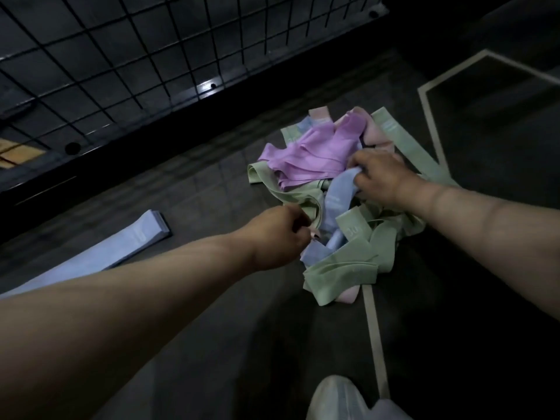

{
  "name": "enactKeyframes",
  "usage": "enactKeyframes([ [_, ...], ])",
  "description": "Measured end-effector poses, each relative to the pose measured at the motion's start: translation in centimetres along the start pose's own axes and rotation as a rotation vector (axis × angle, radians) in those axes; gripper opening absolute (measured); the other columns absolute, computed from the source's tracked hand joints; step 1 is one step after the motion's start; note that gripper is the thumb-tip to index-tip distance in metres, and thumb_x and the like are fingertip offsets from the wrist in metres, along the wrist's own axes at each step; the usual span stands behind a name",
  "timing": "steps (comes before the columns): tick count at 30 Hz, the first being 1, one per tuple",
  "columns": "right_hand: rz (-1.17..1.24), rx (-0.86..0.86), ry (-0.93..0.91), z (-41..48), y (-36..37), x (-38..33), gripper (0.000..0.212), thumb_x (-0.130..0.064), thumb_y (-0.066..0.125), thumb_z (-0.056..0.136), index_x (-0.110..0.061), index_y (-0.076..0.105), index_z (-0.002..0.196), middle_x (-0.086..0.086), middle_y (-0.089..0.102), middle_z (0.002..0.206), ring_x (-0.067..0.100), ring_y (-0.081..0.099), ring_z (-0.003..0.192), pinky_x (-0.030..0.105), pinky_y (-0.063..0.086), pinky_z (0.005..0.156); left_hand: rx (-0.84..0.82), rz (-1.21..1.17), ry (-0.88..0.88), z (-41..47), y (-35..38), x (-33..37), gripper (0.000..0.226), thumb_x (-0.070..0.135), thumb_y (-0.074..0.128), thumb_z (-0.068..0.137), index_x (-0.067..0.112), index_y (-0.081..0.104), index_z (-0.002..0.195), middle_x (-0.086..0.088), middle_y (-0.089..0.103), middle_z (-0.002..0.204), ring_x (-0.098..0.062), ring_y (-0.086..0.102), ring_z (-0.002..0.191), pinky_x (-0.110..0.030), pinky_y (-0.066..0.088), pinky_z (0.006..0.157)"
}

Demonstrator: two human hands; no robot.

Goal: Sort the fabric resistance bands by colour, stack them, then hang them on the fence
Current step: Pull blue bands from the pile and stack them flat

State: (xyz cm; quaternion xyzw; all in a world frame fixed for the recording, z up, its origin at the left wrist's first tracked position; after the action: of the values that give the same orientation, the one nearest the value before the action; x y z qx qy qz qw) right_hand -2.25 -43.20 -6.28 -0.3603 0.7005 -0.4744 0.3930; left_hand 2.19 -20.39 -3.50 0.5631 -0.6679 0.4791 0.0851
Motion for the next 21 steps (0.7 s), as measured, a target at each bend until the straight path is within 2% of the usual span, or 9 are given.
enactKeyframes([
  [2, 0.278, 0.049, 0.123, -0.2, -0.5, 0.5, 0.015, -0.026, 0.051, 0.090, -0.023, 0.058, 0.103, 0.011, 0.064, 0.108, 0.030, 0.058, 0.098, 0.041, 0.048, 0.088, 0.018, -0.108, -0.065, 0.0, 0.4, -0.8, 0.027, 0.022, 0.054, 0.095, 0.017, 0.065, 0.119, -0.001, 0.069, 0.114, -0.018, 0.064, 0.102, -0.033, 0.052, 0.093],
  [4, 0.361, 0.106, 0.154, -0.4, -1.2, 0.6, 0.015, -0.038, 0.045, 0.087, -0.032, 0.054, 0.098, 0.010, 0.064, 0.105, 0.031, 0.060, 0.096, 0.045, 0.051, 0.087, 0.039, -0.210, -0.113, -0.1, 0.7, -1.2, 0.024, 0.020, 0.054, 0.094, 0.017, 0.066, 0.115, 0.000, 0.069, 0.108, -0.018, 0.065, 0.098, -0.034, 0.054, 0.090],
  [8, 0.424, 0.151, 0.043, -1.3, -2.3, -0.9, 0.024, -0.034, 0.041, 0.089, -0.022, 0.055, 0.104, 0.009, 0.063, 0.099, 0.029, 0.059, 0.090, 0.041, 0.049, 0.078, 0.068, -0.338, -0.136, 0.1, 0.7, -1.2, 0.019, 0.024, 0.059, 0.093, 0.020, 0.065, 0.111, 0.004, 0.069, 0.100, -0.015, 0.065, 0.092, -0.028, 0.052, 0.082],
  [11, 0.483, 0.189, -0.072, -1.7, -3.0, -2.8, 0.012, -0.026, 0.042, 0.097, -0.022, 0.051, 0.105, 0.008, 0.060, 0.092, 0.022, 0.057, 0.079, 0.035, 0.046, 0.066, 0.097, -0.480, -0.122, 0.3, 0.1, -0.9, 0.019, 0.024, 0.062, 0.093, 0.026, 0.061, 0.112, 0.013, 0.066, 0.093, -0.009, 0.065, 0.088, -0.019, 0.050, 0.077],
  [13, 0.543, 0.263, -0.125, -1.9, -3.9, -4.3, 0.016, -0.020, 0.042, 0.099, -0.016, 0.053, 0.109, 0.008, 0.060, 0.096, 0.014, 0.055, 0.080, 0.028, 0.045, 0.066, 0.126, -0.555, -0.094, 0.5, -0.4, -0.7, 0.027, 0.023, 0.064, 0.092, 0.027, 0.058, 0.118, 0.012, 0.067, 0.096, -0.008, 0.066, 0.089, -0.019, 0.051, 0.078],
  [15, 0.656, 0.324, -0.147, -1.9, -4.6, -5.7, 0.016, -0.012, 0.044, 0.100, -0.013, 0.055, 0.111, 0.005, 0.059, 0.098, 0.001, 0.053, 0.080, 0.016, 0.042, 0.065, 0.138, -0.611, -0.074, 0.7, -0.9, -0.7, 0.048, 0.024, 0.065, 0.091, 0.027, 0.050, 0.136, 0.007, 0.067, 0.107, -0.010, 0.067, 0.094, -0.023, 0.053, 0.082],
  [18, 0.751, 0.390, -0.205, -1.7, -5.7, -8.0, 0.008, -0.013, 0.047, 0.098, -0.016, 0.053, 0.103, -0.013, 0.053, 0.089, -0.012, 0.051, 0.079, 0.008, 0.038, 0.069, 0.119, -0.754, -0.049, 1.0, -1.2, -0.7, 0.071, 0.024, 0.066, 0.092, 0.035, 0.027, 0.150, 0.003, 0.068, 0.108, -0.010, 0.069, 0.090, -0.025, 0.055, 0.074],
  [20, 0.786, 0.387, -0.258, -1.6, -6.2, -9.4, 0.009, -0.012, 0.046, 0.097, -0.012, 0.054, 0.103, -0.015, 0.052, 0.088, -0.013, 0.050, 0.079, 0.008, 0.038, 0.071, 0.091, -0.921, -0.064, 1.0, -1.6, -0.6, 0.074, 0.022, 0.064, 0.094, 0.044, 0.020, 0.150, -0.005, 0.070, 0.106, -0.015, 0.070, 0.084, -0.025, 0.056, 0.065],
  [21, 0.788, 0.367, -0.281, -1.4, -6.4, -9.9, 0.011, -0.011, 0.046, 0.096, -0.012, 0.054, 0.104, -0.015, 0.053, 0.089, -0.012, 0.050, 0.080, 0.009, 0.039, 0.072, 0.074, -0.982, -0.082, 0.9, -1.9, -0.6, 0.065, 0.023, 0.062, 0.096, 0.043, 0.027, 0.147, -0.010, 0.068, 0.110, -0.019, 0.069, 0.084, -0.026, 0.056, 0.063],
])
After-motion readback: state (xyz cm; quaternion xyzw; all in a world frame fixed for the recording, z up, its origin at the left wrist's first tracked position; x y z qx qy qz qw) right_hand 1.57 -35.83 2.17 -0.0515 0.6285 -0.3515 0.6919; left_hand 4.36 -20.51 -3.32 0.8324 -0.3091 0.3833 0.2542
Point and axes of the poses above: each hand's wrist, its own z-axis towards the middle knuckle, its own y-axis out of the palm, x = y × z, the point moved 4 cm from there along z, towards the middle knuckle
